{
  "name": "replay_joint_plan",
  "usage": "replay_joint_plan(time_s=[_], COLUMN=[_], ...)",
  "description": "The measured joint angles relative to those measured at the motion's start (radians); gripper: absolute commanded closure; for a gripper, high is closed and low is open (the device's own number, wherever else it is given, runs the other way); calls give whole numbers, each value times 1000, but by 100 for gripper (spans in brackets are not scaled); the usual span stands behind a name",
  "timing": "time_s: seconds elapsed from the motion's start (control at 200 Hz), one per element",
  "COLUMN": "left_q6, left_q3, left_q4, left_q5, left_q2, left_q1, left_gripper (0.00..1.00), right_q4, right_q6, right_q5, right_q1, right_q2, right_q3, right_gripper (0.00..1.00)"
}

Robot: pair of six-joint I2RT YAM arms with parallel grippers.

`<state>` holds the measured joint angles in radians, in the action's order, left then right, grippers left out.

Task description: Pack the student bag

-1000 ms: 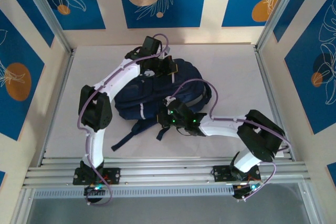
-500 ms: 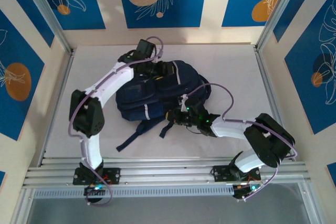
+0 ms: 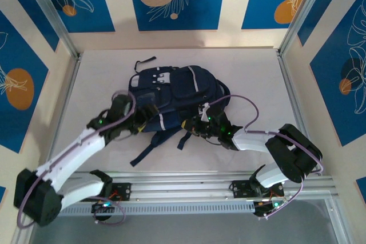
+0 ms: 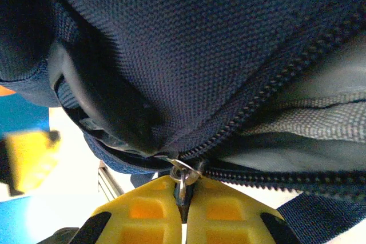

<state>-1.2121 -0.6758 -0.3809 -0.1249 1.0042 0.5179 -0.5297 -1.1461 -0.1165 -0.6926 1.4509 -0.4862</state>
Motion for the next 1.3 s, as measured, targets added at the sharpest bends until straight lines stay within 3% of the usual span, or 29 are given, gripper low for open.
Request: replay_joint_plan(time_s=[0.13,0.33,0.585,0.845,1.3], left_q6=[-154,-265,-336,-336,-269], left_q3=[153,162,213,232,210], left_q4=[7,150,322,317,236], left_q5=[111,200,213,257,290], left_q2=[-117,-71,56,36,-46], left_q1=[33,40,48,50,30], left_gripper=[13,19,58,100,100], right_q4=[-16,-32,-32,-32,34], right_q6=[-21,-33,-33,-34,-27], right_q5=[0,0,0,4,-32], right_q1=[-2,-15,-17,-14,87], right_q2=[11,25,25,25,-104], right_q3=[0,0,0,0,46], right_gripper=[100,100,100,100,100])
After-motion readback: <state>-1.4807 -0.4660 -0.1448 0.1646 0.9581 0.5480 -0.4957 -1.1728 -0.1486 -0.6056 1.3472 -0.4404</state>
